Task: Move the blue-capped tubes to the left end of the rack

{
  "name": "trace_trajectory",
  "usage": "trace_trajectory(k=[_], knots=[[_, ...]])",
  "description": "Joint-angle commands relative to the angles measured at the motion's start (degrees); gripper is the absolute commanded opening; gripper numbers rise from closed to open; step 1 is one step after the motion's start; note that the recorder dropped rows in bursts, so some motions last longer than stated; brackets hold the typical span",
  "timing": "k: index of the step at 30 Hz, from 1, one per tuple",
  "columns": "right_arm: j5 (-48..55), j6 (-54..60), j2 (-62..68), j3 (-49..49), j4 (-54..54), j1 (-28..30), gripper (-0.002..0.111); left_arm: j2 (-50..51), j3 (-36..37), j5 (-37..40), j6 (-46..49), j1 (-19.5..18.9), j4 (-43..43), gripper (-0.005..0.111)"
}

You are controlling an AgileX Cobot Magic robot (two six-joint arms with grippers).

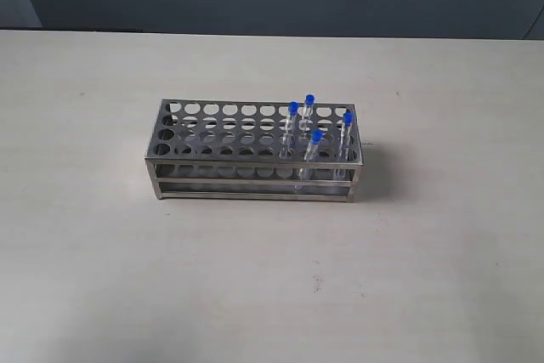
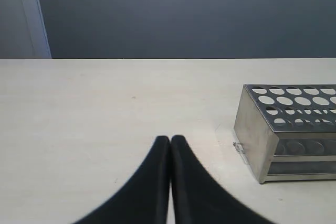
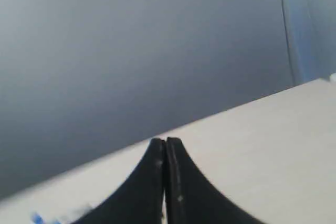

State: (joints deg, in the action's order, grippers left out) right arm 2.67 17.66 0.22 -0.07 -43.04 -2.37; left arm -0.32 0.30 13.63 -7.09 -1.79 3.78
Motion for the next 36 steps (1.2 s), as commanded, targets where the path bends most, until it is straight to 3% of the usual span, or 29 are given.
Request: trace_trajectory(k=[1, 5, 17, 19, 21, 23, 28, 33, 36], knots=[[-10.71, -10.06, -0.22, 0.07, -26.1, 0.33, -0.001, 0.32, -0.3, -0.39, 0.03, 0.36, 0.12, 0.001], [-16.42, -10.47, -0.22, 0.07, -34.25, 0.33, -0.001, 0.32, -0.3, -0.39, 0.03, 0.36, 0.12, 0.001], [-18.47, -19.48, -0.22, 0.07, -32.61, 0.33, -0.001, 0.32, -0.3, -0.39, 0.03, 0.36, 0.12, 0.001], [-14.35, -19.47, -0.22, -0.26, -28.47, 0.33, -0.001, 0.32, -0.3, -0.39, 0.03, 0.36, 0.12, 0.001], [-6.18, -19.47, -0.22, -3.77, -15.01, 0.33, -0.001, 0.32, -0.3, -0.39, 0.03, 0.36, 0.12, 0.001], [-3.19, -19.47, -0.22, -8.72, -8.11, 0.33, -0.001, 0.32, -0.3, -0.39, 0.03, 0.36, 0.12, 0.001], [1.47, -18.1, -0.22, -16.64, -2.23, 0.33, -0.001, 0.32, -0.3, -0.39, 0.03, 0.36, 0.12, 0.001], [16.41, -7.79, 4.74, -23.14, 0.25, 0.33, -0.001, 0.32, -0.3, -0.39, 0.03, 0.36, 0.12, 0.001], [27.75, 3.95, 14.65, -30.3, -2.85, 0.23, -0.001, 0.32, -0.3, -0.39, 0.03, 0.36, 0.12, 0.001]])
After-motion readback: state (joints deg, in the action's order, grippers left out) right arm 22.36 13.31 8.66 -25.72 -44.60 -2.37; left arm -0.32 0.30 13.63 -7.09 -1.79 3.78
